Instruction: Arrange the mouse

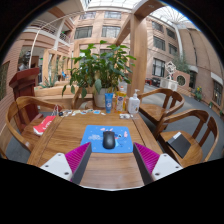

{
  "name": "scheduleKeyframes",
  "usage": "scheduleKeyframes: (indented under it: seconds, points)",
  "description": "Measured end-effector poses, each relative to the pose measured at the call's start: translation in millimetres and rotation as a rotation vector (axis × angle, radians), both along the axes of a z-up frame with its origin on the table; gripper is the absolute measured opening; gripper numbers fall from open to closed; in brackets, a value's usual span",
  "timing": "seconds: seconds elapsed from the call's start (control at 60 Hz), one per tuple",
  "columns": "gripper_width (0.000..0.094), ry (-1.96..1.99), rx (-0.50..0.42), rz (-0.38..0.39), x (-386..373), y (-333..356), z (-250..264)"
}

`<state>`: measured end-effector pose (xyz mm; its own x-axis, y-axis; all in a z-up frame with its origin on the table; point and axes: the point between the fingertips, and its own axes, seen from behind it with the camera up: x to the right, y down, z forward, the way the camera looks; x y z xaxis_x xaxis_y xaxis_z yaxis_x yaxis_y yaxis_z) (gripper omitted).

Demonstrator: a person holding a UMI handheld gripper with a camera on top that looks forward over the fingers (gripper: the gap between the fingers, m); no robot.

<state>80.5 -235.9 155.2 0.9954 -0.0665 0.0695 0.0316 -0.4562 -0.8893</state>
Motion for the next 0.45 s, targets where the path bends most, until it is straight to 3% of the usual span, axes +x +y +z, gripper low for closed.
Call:
scheduleKeyframes:
  seconds: [0.45]
  points:
    - [0.0851, -0.04, 0.021, 0.022, -7, -75, 18]
